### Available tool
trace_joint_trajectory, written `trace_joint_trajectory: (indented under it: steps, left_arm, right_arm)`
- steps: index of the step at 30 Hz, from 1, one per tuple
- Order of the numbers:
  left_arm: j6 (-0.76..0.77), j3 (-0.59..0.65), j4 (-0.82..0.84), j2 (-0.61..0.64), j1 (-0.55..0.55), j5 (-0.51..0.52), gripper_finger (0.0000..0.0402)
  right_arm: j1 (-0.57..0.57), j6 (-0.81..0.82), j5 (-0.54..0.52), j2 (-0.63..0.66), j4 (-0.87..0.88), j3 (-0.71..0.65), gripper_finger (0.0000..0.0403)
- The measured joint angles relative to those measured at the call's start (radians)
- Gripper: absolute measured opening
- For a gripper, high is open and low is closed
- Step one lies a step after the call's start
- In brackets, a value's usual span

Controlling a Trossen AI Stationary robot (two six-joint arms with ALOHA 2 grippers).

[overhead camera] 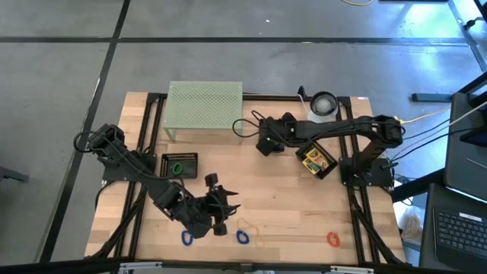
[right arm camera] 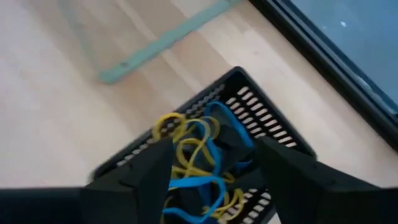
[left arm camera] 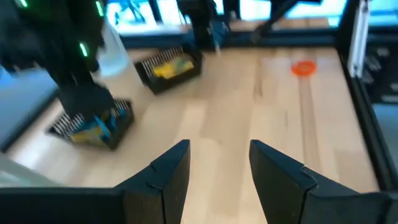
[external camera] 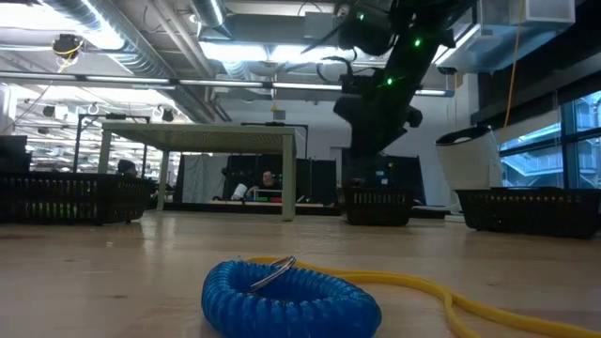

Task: Pick & Place Office Desk Supplies
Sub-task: Put the blue spring rubber band into the left black bin

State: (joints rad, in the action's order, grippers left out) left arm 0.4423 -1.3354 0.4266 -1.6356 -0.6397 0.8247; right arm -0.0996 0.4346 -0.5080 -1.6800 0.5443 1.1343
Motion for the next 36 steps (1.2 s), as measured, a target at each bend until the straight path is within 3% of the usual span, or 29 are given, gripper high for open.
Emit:
trace_joint_trajectory:
  steps: [5, 10, 18, 25, 32, 36]
  left_arm:
    - [0.213, 0.000, 0.207, 0.000, 0.000, -0.181, 0.0162]
    - [0.396, 0.002, 0.418, 0.000, -0.002, -0.403, 0.0162]
    - [0.502, 0.139, 0.436, 0.000, -0.083, -0.621, 0.0177]
    - [0.645, 0.244, 0.356, 0.000, -0.150, -0.671, 0.0202]
    - [0.635, 0.358, 0.161, 0.000, -0.216, -0.584, 0.0219]
    - [0.571, 0.380, 0.137, 0.000, -0.262, -0.583, 0.0219]
  right_arm:
    - [0.060, 0.005, 0.018, 0.060, 0.003, 0.000, 0.0240]
    - [0.175, 0.066, -0.027, 0.121, 0.000, 0.001, 0.0226]
    - [0.360, 0.145, -0.085, 0.132, -0.006, 0.001, 0.0204]
    - [0.481, 0.223, -0.105, 0.132, -0.045, 0.001, 0.0198]
    - [0.599, 0.267, -0.217, 0.128, -0.075, 0.001, 0.0198]
    - [0.639, 0.269, -0.256, 0.128, -0.092, 0.001, 0.0198]
